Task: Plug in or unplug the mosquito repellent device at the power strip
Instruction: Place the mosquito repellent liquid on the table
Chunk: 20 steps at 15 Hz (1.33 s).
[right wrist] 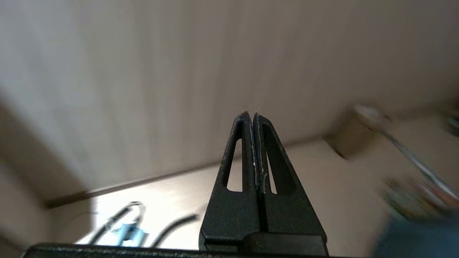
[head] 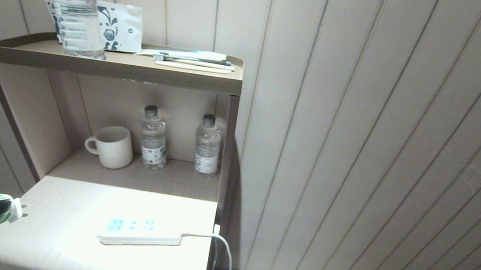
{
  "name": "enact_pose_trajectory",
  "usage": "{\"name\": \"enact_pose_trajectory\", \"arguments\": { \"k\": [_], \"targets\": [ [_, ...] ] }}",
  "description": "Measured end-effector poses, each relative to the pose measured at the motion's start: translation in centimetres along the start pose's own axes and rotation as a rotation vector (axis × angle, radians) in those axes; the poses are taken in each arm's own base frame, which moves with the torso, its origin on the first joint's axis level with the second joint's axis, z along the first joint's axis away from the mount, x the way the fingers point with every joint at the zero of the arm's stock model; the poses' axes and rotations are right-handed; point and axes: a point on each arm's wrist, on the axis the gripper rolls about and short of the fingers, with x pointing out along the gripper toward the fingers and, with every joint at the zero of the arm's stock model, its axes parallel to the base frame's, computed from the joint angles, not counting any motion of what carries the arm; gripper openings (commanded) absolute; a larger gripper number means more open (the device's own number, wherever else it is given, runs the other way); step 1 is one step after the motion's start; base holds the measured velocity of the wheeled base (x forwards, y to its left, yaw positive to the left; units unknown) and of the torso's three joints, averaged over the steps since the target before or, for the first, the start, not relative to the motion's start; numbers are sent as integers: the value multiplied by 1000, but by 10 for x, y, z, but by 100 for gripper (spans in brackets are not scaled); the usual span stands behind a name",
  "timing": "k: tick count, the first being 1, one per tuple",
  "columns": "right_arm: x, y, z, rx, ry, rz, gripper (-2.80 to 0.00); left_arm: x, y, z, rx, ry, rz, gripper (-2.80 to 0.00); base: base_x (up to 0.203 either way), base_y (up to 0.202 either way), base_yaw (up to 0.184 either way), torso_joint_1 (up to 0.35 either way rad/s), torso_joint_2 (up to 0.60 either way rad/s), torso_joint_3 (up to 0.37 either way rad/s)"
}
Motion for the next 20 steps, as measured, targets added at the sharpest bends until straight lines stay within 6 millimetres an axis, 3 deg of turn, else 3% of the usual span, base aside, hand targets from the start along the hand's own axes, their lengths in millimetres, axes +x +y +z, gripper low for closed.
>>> {"name": "enact_pose_trajectory", "arguments": {
  "k": [4,12,17,20],
  "targets": [
    [-9,6,-26,84,-56,333,-280,7,0,-3,5,-56,0,-280,0,0,0,0,0,0],
    [-11,6,-31,105,-78,357,-280,10,0,-11,5,-50,-4,-280,0,0,0,0,0,0],
    [-11,6,-31,106,-76,358,-280,4,1,-33,11,-50,-34,-280,0,0,0,0,0,0],
    [-11,6,-31,106,-76,357,-280,11,1,-43,-5,-84,-50,-280,0,0,0,0,0,0]
  ]
}}
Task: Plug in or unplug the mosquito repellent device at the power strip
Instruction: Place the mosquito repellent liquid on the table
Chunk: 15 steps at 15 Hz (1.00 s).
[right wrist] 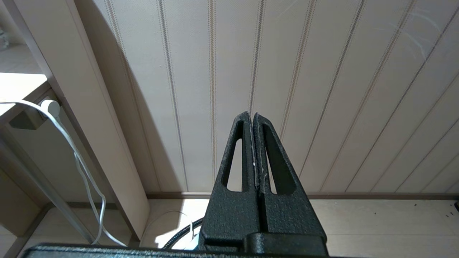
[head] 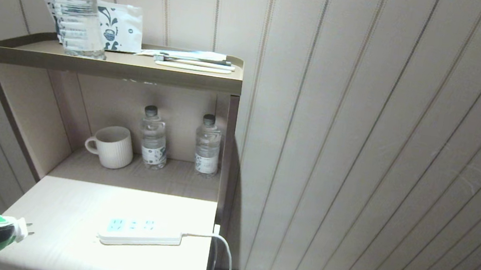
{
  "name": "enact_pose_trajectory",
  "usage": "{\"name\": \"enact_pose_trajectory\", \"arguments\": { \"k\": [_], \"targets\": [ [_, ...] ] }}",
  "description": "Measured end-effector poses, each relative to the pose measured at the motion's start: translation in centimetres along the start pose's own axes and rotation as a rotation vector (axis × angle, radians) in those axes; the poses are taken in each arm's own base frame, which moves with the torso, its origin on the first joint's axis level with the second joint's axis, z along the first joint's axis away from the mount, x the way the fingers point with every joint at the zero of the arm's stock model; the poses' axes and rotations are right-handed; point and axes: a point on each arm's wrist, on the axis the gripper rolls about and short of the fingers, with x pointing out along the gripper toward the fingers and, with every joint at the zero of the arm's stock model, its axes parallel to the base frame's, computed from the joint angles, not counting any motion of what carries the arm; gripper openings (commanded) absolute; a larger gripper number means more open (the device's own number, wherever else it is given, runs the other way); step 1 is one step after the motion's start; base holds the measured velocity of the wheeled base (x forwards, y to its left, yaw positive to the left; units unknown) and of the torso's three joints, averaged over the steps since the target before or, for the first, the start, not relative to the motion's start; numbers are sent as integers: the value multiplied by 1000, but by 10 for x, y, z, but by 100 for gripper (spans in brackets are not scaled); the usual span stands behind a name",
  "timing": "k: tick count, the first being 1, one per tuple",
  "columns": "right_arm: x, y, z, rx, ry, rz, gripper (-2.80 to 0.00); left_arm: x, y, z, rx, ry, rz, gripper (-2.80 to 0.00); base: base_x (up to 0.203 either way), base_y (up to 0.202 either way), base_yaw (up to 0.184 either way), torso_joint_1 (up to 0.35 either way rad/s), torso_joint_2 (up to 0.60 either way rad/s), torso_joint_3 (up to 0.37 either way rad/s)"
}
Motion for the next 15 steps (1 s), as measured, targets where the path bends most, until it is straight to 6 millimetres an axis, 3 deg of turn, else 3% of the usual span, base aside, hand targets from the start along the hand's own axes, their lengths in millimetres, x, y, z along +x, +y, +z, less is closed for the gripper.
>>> {"name": "enact_pose_trajectory", "arguments": {
  "k": [6,10,15],
  "targets": [
    [0,0,0,0,0,0,-280,36,5,-19,-67,-280,68,-280,0,0,0,0,0,0],
    [0,0,0,0,0,0,-280,72,10,-36,-108,-391,93,-280,0,0,0,0,0,0],
    [0,0,0,0,0,0,-280,120,29,-24,-228,-467,164,-280,0,0,0,0,0,0]
  ]
}}
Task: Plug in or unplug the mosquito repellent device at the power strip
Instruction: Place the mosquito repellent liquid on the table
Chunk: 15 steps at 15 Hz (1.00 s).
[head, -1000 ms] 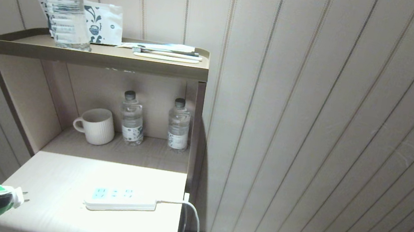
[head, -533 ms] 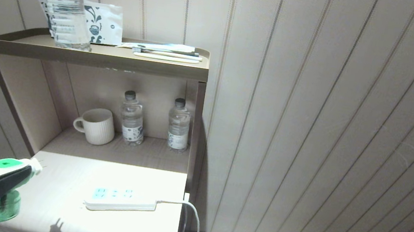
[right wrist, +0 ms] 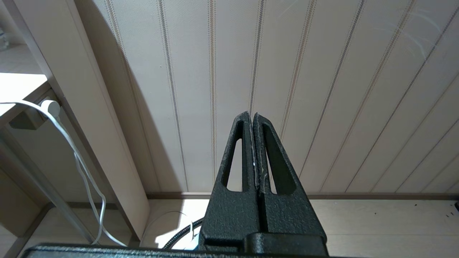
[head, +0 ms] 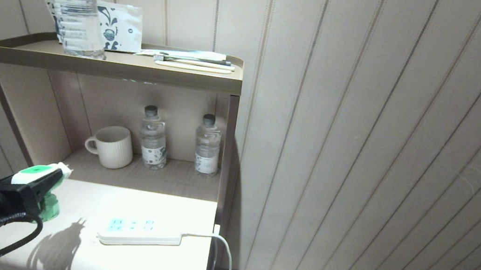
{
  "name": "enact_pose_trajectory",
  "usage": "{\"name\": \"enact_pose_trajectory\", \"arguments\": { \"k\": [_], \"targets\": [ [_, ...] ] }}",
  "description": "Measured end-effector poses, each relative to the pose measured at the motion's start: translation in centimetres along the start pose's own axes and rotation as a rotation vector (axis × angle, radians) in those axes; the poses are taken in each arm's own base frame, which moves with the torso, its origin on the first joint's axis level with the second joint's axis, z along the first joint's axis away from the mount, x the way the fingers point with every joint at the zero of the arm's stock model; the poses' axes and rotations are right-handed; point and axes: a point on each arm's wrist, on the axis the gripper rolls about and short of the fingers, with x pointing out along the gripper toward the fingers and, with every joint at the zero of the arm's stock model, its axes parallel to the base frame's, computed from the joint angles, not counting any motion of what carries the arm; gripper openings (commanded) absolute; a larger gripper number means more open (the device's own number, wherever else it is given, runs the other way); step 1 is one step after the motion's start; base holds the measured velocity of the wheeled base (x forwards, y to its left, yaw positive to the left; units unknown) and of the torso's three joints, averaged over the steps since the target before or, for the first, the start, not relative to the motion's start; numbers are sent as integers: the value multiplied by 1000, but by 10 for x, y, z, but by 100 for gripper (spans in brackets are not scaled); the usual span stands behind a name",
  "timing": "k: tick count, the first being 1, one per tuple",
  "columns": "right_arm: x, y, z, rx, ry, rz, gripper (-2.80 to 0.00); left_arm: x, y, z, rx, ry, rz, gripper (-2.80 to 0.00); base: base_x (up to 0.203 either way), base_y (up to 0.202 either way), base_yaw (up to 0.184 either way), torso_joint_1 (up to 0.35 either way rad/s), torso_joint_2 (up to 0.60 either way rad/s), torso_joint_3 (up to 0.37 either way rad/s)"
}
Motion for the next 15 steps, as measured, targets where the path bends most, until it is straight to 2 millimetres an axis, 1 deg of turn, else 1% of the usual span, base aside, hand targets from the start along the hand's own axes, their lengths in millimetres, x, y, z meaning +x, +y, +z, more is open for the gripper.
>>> {"name": "enact_pose_trajectory", "arguments": {
  "k": [3,5,6,8,11,13,15],
  "targets": [
    [0,0,0,0,0,0,-280,40,11,-5,-28,-38,106,-280,0,0,0,0,0,0],
    [0,0,0,0,0,0,-280,62,15,-12,-35,-60,186,-280,0,0,0,0,0,0],
    [0,0,0,0,0,0,-280,72,17,-18,-32,-45,234,-280,0,0,0,0,0,0],
    [0,0,0,0,0,0,-280,85,16,-34,-18,-1,298,-280,0,0,0,0,0,0],
    [0,0,0,0,0,0,-280,97,-2,-62,27,70,359,-280,0,0,0,0,0,0],
    [0,0,0,0,0,0,-280,104,-9,-70,41,74,374,-280,0,0,0,0,0,0],
    [0,0,0,0,0,0,-280,111,-12,-75,34,74,381,-280,0,0,0,0,0,0]
  ]
}}
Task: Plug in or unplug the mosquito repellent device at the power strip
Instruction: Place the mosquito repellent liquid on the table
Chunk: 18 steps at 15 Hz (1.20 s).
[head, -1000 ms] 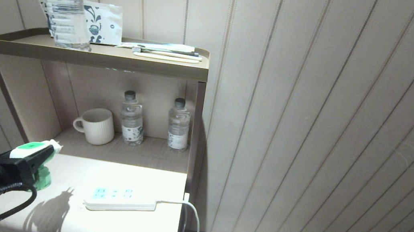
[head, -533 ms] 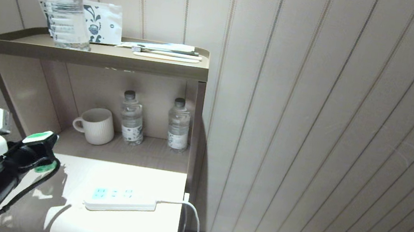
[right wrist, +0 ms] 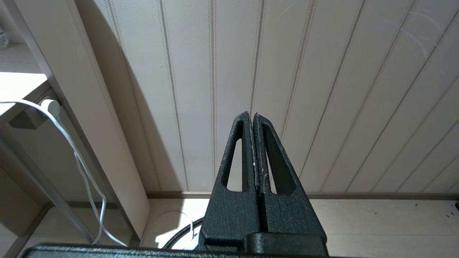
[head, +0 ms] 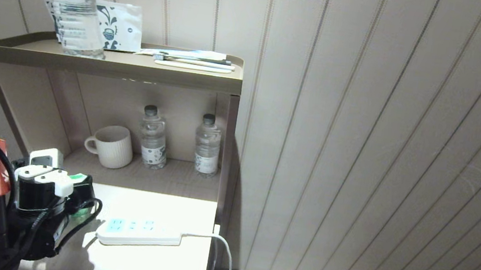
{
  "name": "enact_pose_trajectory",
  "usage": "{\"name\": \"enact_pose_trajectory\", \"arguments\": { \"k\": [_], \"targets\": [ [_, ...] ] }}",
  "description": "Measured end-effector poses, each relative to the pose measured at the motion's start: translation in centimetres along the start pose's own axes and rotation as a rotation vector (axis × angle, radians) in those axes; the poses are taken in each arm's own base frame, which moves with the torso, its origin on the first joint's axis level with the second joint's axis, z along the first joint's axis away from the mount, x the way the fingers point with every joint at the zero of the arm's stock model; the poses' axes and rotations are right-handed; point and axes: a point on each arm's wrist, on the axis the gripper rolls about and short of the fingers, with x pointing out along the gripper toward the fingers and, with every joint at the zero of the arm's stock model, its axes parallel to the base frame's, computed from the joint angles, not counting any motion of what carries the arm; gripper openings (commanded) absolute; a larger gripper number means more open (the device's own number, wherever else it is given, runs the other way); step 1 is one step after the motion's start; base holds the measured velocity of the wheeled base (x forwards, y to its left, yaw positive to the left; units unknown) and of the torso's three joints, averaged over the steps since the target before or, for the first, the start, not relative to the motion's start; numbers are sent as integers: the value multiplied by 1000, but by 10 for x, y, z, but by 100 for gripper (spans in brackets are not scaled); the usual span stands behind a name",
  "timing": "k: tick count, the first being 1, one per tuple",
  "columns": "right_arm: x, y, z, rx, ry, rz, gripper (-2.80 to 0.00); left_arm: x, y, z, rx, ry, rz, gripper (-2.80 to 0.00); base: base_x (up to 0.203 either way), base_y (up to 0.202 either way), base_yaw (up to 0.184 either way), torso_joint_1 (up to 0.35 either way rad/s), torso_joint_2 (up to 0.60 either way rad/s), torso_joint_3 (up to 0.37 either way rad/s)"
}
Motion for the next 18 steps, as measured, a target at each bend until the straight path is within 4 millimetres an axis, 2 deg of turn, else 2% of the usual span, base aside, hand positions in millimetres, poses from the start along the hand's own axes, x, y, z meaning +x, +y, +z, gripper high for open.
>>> {"name": "enact_pose_trajectory", "arguments": {
  "k": [4,10,18],
  "targets": [
    [0,0,0,0,0,1,-280,8,-5,-4,-12,-9,19,-280,0,0,0,0,0,0],
    [0,0,0,0,0,0,-280,2,-10,-8,-11,-8,37,-280,0,0,0,0,0,0],
    [0,0,0,0,0,0,-280,-8,-9,6,-35,-44,26,-280,0,0,0,0,0,0]
  ]
}}
